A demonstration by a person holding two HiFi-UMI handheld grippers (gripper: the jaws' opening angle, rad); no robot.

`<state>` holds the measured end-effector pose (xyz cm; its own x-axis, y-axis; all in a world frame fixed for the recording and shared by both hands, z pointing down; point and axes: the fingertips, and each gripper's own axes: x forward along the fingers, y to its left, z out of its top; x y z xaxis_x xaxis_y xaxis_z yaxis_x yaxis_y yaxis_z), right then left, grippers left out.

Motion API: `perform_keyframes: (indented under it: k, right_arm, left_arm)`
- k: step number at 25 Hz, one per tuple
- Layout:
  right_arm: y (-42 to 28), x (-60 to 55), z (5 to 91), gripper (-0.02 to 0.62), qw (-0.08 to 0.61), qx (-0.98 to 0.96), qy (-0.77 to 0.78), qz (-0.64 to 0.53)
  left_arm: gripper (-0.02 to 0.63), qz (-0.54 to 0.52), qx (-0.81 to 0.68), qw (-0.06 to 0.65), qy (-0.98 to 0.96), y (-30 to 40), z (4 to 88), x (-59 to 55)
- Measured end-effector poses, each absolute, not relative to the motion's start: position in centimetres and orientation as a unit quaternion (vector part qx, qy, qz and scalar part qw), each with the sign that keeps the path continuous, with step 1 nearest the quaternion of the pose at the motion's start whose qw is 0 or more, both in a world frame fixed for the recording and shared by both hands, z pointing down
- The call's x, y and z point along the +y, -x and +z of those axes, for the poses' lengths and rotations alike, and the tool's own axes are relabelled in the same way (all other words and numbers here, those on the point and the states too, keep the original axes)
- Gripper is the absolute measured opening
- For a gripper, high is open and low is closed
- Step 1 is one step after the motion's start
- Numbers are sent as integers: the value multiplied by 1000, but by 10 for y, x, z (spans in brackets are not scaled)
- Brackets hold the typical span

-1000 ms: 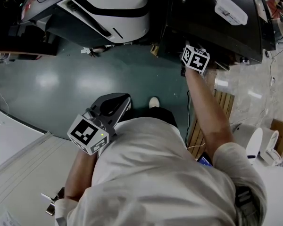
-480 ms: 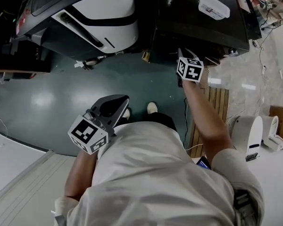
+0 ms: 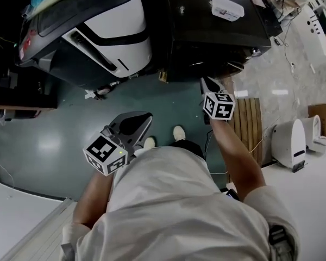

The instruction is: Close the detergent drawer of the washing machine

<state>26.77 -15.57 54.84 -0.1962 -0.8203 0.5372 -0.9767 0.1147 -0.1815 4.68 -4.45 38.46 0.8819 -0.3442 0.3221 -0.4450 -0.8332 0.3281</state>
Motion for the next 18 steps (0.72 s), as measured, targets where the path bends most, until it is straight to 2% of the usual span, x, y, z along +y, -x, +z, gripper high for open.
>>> perform_keyframes:
  k: [10, 18]
  right_arm:
    - [-215, -59, 496, 43, 118, -730, -627, 245]
    - [-169, 2, 465, 43, 113, -746, -617, 222]
  left_arm:
    - [-5, 132, -147, 182, -963, -18, 384, -24]
    - [-5, 142, -117, 182, -966, 6, 391, -8]
